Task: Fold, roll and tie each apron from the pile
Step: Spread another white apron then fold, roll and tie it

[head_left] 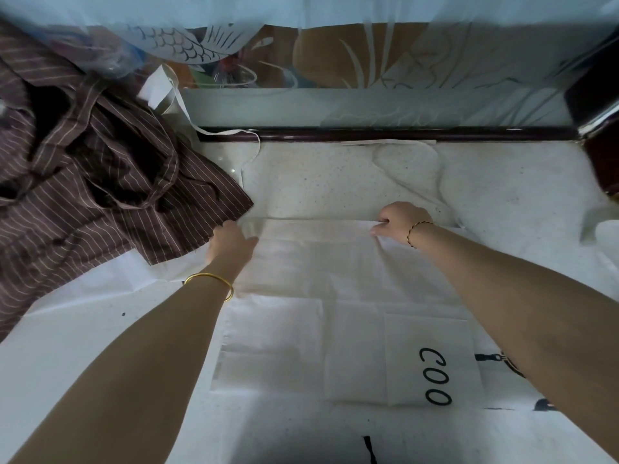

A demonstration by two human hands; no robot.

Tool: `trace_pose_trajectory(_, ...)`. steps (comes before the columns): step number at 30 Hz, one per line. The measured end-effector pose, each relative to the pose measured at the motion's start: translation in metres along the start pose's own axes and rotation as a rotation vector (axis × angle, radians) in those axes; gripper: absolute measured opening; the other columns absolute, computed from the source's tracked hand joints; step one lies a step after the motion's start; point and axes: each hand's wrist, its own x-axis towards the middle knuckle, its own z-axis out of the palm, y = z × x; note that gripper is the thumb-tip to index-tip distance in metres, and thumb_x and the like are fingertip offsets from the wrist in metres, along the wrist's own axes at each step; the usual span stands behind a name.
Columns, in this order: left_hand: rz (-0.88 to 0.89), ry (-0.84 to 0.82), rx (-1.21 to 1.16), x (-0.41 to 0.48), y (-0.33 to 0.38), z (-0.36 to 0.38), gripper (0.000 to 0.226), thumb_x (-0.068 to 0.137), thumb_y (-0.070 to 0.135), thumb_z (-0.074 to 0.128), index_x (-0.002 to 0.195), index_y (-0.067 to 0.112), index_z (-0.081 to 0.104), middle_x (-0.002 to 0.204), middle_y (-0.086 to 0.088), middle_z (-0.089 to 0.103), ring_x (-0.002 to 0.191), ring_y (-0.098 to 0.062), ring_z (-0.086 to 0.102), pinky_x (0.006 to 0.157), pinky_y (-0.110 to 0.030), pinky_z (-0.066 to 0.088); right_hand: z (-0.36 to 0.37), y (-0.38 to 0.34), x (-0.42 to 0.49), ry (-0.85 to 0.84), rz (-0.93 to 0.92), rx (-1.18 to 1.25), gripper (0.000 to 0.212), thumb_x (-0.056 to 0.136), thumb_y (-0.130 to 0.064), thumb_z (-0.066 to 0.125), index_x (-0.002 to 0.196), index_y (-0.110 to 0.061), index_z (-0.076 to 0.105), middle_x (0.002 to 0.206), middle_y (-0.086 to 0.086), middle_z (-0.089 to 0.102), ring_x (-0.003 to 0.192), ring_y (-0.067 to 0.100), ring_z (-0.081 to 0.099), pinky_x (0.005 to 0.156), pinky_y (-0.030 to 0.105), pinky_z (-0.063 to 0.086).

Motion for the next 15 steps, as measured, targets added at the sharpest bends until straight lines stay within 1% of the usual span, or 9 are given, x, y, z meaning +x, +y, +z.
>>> trace_pose_trajectory(4,-0.02,0.024,-0.005,0.002,0.002,-0.004,0.024,0.094,0.016,0.05,0.111,-0.002,0.05,0.103,-0.015,0.057,0.088,-0.031,0.057,0.068,-0.039,0.048,0.002,-0.003,0.002,0.02,0.009,-0.011,0.048,0.087,-0.042,0.058,0.056,-0.016,0.033,0.058,-0.002,0.034,0.054,0.016,0.036,0.049,0.026,0.021)
trace_pose_trajectory(5,-0.026,0.034,-0.016,0.002,0.003,-0.006,0.023,0.094,0.014,0.049,0.111,-0.001,0.049,0.107,-0.016,0.057,0.091,-0.032,0.058,0.07,-0.039,0.048,0.002,-0.005,0.003,0.027,0.002,-0.005,0.047,0.088,-0.04,0.058,0.056,-0.017,0.033,0.058,-0.002,0.033,0.053,0.016,0.035,0.05,0.026,0.022)
trace_pose_trajectory(6,-0.038,0.045,-0.02,-0.001,0.004,-0.008,0.026,0.094,0.014,0.051,0.115,-0.002,0.047,0.113,-0.019,0.055,0.099,-0.034,0.056,0.076,-0.041,0.048,0.002,-0.008,0.003,0.03,-0.006,-0.004,0.045,0.089,-0.037,0.056,0.057,-0.017,0.032,0.058,-0.002,0.033,0.054,0.016,0.035,0.051,0.026,0.023)
trace_pose_trajectory(8,-0.045,0.132,0.08,-0.008,0.009,-0.01,0.046,0.092,0.02,0.059,0.127,-0.002,0.038,0.127,-0.022,0.044,0.116,-0.036,0.047,0.091,-0.044,0.045,0.003,-0.016,0.003,0.075,-0.025,-0.017,0.037,0.09,-0.029,0.053,0.06,-0.017,0.034,0.061,-0.002,0.035,0.061,0.019,0.04,0.058,0.027,0.028)
trace_pose_trajectory(9,-0.025,0.201,0.176,-0.013,0.013,-0.011,0.053,0.09,0.023,0.061,0.129,-0.001,0.035,0.129,-0.022,0.04,0.118,-0.036,0.043,0.095,-0.043,0.043,0.003,-0.02,0.0,0.135,-0.047,-0.031,0.03,0.089,-0.025,0.052,0.064,-0.016,0.038,0.065,-0.002,0.038,0.067,0.022,0.043,0.062,0.028,0.03)
trace_pose_trajectory(10,0.033,0.263,0.244,-0.018,0.021,-0.01,0.054,0.089,0.024,0.062,0.129,0.0,0.035,0.129,-0.02,0.038,0.118,-0.034,0.041,0.095,-0.042,0.042,0.002,-0.021,-0.005,0.213,-0.063,-0.05,0.02,0.088,-0.023,0.052,0.072,-0.015,0.044,0.073,0.0,0.042,0.075,0.024,0.046,0.066,0.029,0.032)
trace_pose_trajectory(11,0.108,0.282,0.265,-0.021,0.029,-0.008,0.051,0.089,0.024,0.062,0.128,0.001,0.037,0.128,-0.019,0.038,0.116,-0.033,0.041,0.095,-0.041,0.042,0.003,-0.021,-0.009,0.293,-0.089,-0.055,0.012,0.089,-0.023,0.052,0.085,-0.012,0.051,0.085,0.003,0.047,0.085,0.026,0.048,0.069,0.031,0.034)
trace_pose_trajectory(13,0.284,0.209,0.202,-0.029,0.053,-0.001,0.041,0.089,0.018,0.059,0.125,0.004,0.044,0.126,-0.016,0.038,0.116,-0.032,0.041,0.095,-0.04,0.044,0.007,-0.013,-0.021,0.416,-0.111,-0.035,0.023,0.09,-0.018,0.052,0.109,-0.006,0.053,0.108,0.01,0.051,0.1,0.03,0.048,0.075,0.035,0.038)
trace_pose_trajectory(15,0.473,0.073,0.158,-0.042,0.084,0.011,0.036,0.09,0.014,0.057,0.124,0.007,0.049,0.127,-0.014,0.039,0.118,-0.032,0.04,0.096,-0.041,0.043,0.013,0.006,-0.039,0.512,-0.073,0.014,0.028,0.088,-0.009,0.051,0.116,-0.004,0.053,0.116,0.014,0.052,0.106,0.033,0.047,0.08,0.039,0.041)
